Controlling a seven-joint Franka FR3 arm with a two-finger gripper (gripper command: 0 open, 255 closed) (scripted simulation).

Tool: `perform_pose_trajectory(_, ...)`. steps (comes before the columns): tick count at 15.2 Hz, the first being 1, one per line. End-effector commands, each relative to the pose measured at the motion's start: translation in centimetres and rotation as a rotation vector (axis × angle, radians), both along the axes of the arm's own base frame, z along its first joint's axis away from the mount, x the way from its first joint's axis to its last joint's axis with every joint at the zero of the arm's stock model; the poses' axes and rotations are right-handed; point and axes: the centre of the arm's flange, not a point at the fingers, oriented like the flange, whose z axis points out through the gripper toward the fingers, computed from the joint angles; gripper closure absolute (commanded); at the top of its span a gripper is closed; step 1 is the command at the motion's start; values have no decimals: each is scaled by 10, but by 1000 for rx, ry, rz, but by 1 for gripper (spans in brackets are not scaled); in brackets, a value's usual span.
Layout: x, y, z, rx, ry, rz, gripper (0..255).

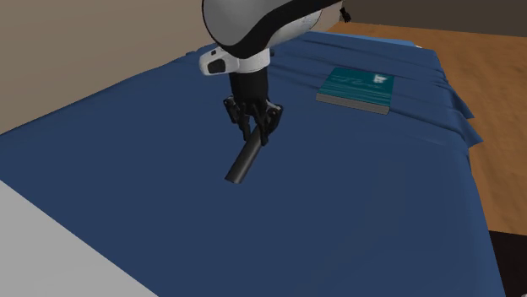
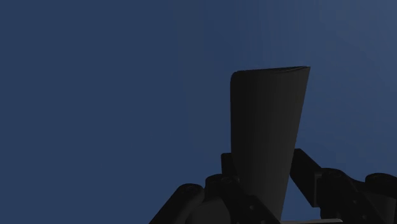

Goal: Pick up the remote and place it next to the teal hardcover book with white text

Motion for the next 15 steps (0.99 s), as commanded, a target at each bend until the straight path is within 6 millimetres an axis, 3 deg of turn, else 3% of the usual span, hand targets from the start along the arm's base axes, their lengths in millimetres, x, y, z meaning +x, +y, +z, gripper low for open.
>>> perform_pose_trajectory(1,1,1,11,0,0,0,255)
perform_pose_trajectory(5,1,1,30,0,0,0,255)
perform_pose_trajectory(15,-116,-61,30,0,0,0,255)
